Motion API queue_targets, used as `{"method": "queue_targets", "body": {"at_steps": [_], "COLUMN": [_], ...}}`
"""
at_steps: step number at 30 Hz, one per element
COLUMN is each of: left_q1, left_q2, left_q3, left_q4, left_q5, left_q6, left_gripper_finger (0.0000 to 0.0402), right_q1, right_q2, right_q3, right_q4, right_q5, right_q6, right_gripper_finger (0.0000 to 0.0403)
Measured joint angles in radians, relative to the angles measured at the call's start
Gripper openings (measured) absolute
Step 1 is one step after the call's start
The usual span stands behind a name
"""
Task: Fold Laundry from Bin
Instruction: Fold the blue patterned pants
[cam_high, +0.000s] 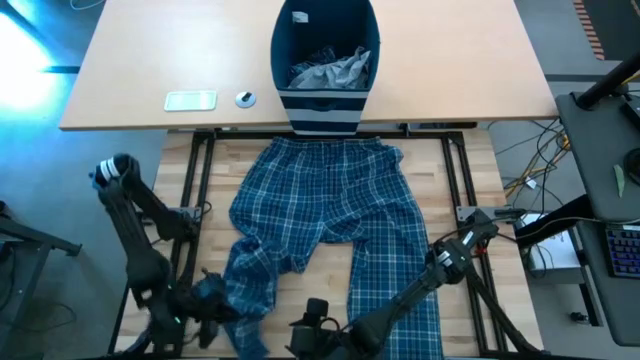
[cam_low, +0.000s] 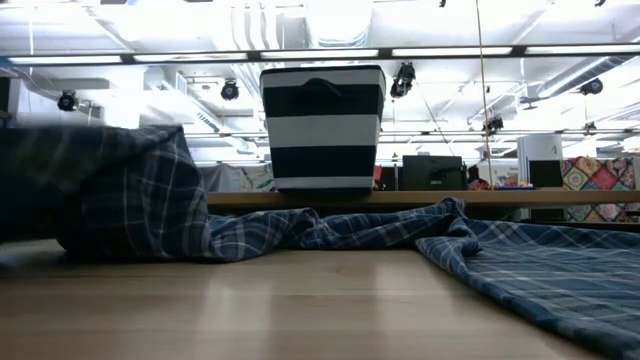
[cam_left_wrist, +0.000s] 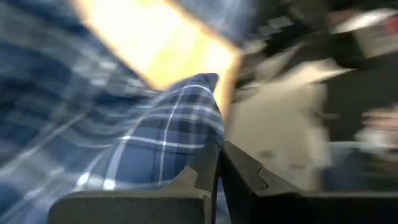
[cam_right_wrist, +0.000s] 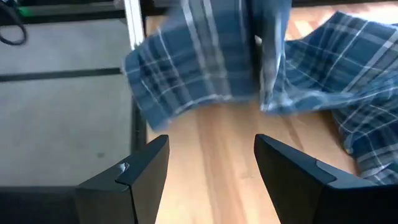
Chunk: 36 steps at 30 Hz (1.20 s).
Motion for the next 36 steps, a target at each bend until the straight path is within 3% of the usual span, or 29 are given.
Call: {"method": "queue_targets", "body": {"at_steps": [7, 11, 19, 24, 29, 36], "left_q1": [-0.006, -0.005, -0.005, -0.009, -0.014, -0.034], "left_q2": [-0.139, -0.144, -0.091, -0.037, 0.036, 0.128], "left_q3": [-0.187, -0.216, -0.193, -0.139, -0.055, 0.080], "left_q4": [0.634, 0.803, 0.818, 0.813, 0.771, 0.632], "left_q5": [0.000, 0.012, 0.139, 0.265, 0.377, 0.420], "left_q6": [0.294, 0.400, 0.353, 0.301, 0.253, 0.168], "left_gripper_finger": [0.0000, 0.0000, 0.0000, 0.0000, 0.0000, 0.0000], "right_q1": [-0.067, -0.098, -0.109, -0.076, -0.048, 0.004], "right_q2": [0.000, 0.005, -0.024, -0.046, -0.046, -0.046], "right_q3": [-0.103, -0.163, -0.090, 0.001, 0.011, 0.011], "right_q4": [0.014, 0.181, 0.735, 0.745, 0.704, 0.640], "right_q5": [-0.018, -0.029, -0.029, -0.025, -0.029, -0.049], "right_q6": [0.035, 0.023, -0.224, -0.318, -0.252, -0.184], "right_gripper_finger": [0.0233, 0.0233, 0.0226, 0.0223, 0.0223, 0.0223]}}
